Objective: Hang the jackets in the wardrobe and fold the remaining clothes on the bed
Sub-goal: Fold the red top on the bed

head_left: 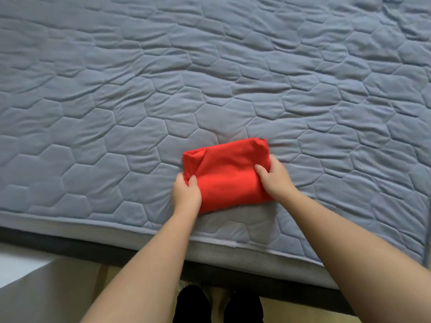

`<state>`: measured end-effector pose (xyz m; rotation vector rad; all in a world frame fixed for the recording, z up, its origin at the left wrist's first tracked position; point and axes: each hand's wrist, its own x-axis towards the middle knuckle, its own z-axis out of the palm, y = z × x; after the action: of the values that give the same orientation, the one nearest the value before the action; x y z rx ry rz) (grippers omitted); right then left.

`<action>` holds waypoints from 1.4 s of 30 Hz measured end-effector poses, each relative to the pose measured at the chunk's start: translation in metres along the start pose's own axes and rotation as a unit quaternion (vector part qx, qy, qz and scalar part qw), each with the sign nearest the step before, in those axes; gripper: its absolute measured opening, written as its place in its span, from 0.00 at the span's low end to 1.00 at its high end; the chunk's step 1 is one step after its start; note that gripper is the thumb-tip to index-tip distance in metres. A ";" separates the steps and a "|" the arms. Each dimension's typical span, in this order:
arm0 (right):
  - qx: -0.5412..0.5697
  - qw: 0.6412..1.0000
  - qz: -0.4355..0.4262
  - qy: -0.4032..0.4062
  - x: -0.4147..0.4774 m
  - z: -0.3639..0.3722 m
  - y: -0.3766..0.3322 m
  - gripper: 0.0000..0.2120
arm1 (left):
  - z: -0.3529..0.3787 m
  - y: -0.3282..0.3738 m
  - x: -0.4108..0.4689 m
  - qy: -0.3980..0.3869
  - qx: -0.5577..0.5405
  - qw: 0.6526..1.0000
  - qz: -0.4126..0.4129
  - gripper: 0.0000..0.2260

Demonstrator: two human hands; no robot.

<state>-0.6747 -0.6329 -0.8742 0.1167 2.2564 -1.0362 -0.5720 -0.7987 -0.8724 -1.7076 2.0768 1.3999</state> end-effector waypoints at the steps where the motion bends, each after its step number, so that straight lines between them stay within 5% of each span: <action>1: -0.027 0.999 0.014 0.027 0.003 0.007 0.002 0.12 | 0.004 -0.001 0.001 0.020 -0.013 0.999 -0.031 0.12; 3: -0.075 0.990 0.015 0.117 -0.003 0.015 -0.003 0.17 | 0.004 0.003 -0.006 0.073 -0.021 0.996 -0.035 0.15; 6: -0.177 0.951 -0.124 0.221 -0.031 0.017 -0.020 0.29 | -0.012 0.009 -0.027 0.145 0.085 0.962 0.215 0.24; 9: -0.286 0.895 -0.307 0.151 -0.044 0.022 -0.032 0.29 | -0.013 0.012 -0.034 0.073 0.260 0.867 0.419 0.28; 11: -0.364 0.872 -0.320 0.067 -0.032 0.027 -0.028 0.26 | -0.003 0.009 -0.020 0.015 0.341 0.822 0.456 0.27; 16: -0.460 0.863 -0.209 0.026 0.015 0.053 0.010 0.33 | 0.028 -0.026 0.035 0.024 0.399 0.863 0.309 0.33; 20: -0.412 0.879 -0.221 0.089 0.022 0.071 0.029 0.34 | 0.042 -0.043 0.045 0.064 0.334 0.873 0.350 0.34; 23: -0.352 0.917 -0.117 0.148 0.011 0.071 0.019 0.35 | 0.028 -0.037 0.041 0.041 0.158 0.927 0.337 0.32; 26: -0.204 0.955 0.046 0.209 -0.004 0.060 0.003 0.37 | 0.008 -0.024 0.036 -0.011 -0.181 0.979 0.098 0.25; 28: -0.130 0.970 0.107 0.176 -0.007 0.042 -0.006 0.33 | -0.005 -0.017 0.032 -0.130 -0.265 0.950 -0.100 0.18; 30: -0.036 0.979 0.170 0.109 -0.008 0.017 -0.016 0.25 | -0.019 -0.007 0.027 -0.232 -0.204 0.933 -0.185 0.17; 36: 0.246 0.932 0.252 -0.089 -0.078 -0.053 -0.073 0.14 | -0.099 0.055 -0.024 -0.311 -0.242 0.891 -0.226 0.09; 42: 0.344 0.888 0.204 -0.226 -0.188 -0.112 -0.169 0.17 | -0.225 0.113 -0.143 -0.302 -0.361 0.859 -0.203 0.10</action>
<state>-0.6401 -0.6359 -0.5999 0.5598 1.2944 -1.3995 -0.5136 -0.8578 -0.5949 -1.4474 0.8366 2.3103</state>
